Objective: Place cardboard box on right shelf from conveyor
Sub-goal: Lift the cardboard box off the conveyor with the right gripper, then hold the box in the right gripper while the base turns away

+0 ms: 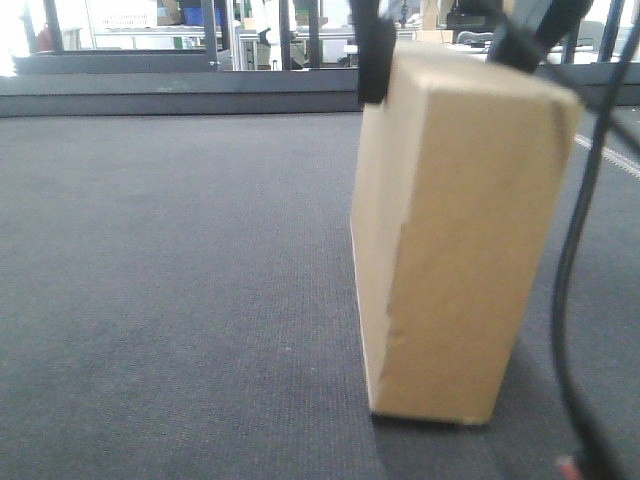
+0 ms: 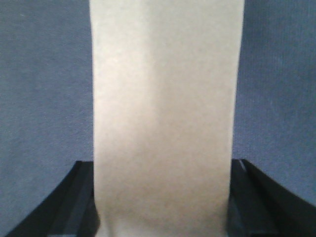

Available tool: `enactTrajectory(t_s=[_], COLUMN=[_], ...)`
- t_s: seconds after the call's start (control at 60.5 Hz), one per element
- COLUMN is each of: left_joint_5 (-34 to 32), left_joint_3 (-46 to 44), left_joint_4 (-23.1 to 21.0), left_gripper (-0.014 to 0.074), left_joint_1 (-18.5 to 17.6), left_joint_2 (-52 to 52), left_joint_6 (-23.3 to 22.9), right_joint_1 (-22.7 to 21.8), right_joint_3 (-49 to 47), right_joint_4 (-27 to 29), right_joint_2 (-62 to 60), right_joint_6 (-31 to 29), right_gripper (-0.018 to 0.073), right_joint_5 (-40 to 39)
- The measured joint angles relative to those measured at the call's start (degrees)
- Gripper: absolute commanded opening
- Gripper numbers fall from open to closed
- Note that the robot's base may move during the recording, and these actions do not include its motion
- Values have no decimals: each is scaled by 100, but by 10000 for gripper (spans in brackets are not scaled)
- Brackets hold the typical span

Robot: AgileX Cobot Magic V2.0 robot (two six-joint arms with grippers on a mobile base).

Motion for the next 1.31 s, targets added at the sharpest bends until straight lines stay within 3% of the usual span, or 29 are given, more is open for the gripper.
enactTrajectory(t_s=[0.165,0.297,0.529,0.694,1.024,1.305], left_joint_5=[0,0,0,0,0,0], left_joint_3=[0,0,0,0,0,0], left_joint_4=[0,0,0,0,0,0], left_gripper=[-119,-119,-119,-119,-119,-119], left_joint_1=[0,0,0,0,0,0], left_joint_2=[0,0,0,0,0,0], left_joint_6=[0,0,0,0,0,0], right_joint_1=[-138,-376,-1059,-1805,-3331,-3643], right_joint_3=[11,405,1694,2673,4225,5197], right_joint_4=[98,134,150,150,416,415], right_joint_2=[-410,-902,-2053,-2982,-4570,-5874], right_joint_6=[-648,-1178,-2053,-2602,-3441,-3679], right_gripper=[55,55,55,55,55,55], right_joint_5=[-212,-822,-2238,-3371,-4795,-5479])
